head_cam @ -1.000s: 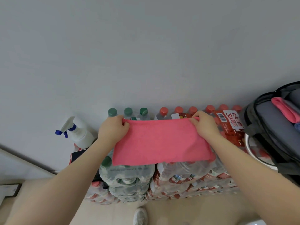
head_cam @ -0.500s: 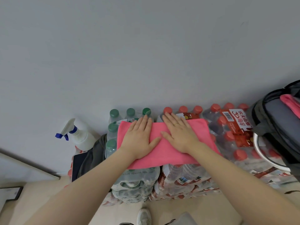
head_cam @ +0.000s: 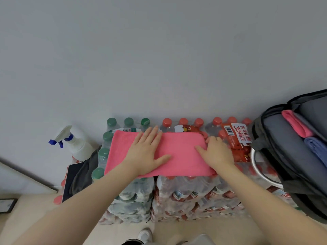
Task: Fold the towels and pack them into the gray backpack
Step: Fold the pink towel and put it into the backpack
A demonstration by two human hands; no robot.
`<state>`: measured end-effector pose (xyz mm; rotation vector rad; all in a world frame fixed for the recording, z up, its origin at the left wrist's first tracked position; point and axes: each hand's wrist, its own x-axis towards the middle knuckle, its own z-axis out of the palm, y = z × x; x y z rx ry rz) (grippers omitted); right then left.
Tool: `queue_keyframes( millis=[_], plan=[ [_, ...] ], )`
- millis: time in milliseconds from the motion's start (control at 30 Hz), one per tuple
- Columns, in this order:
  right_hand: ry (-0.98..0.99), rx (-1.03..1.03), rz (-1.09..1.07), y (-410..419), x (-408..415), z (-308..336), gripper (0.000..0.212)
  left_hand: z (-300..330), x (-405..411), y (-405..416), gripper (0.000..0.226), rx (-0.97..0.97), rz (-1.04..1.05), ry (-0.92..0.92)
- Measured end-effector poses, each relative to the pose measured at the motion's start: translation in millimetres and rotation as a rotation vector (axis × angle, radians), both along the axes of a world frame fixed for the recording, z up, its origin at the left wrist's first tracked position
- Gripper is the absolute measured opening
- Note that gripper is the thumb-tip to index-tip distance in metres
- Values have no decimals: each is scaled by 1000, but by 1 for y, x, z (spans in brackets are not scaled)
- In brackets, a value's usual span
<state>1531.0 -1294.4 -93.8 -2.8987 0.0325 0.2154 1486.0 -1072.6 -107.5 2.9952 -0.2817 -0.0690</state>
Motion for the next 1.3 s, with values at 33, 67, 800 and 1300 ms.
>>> queue_keyframes(
  millis=[33,67,800,1300],
  plan=[
    [28,25,-26,-1,-1,1,61,1,-2,-10,110,-8,-42,3],
    [48,34,-37,-3,0,1,63,1,-3,-19,107,-13,-68,2],
    [-83,714,-10,-73,23,40,43,-5,26,-145,83,67,-42,147],
    [56,202,270,25,-22,26,47,5,15,-30,54,-334,308,169]
  ],
)
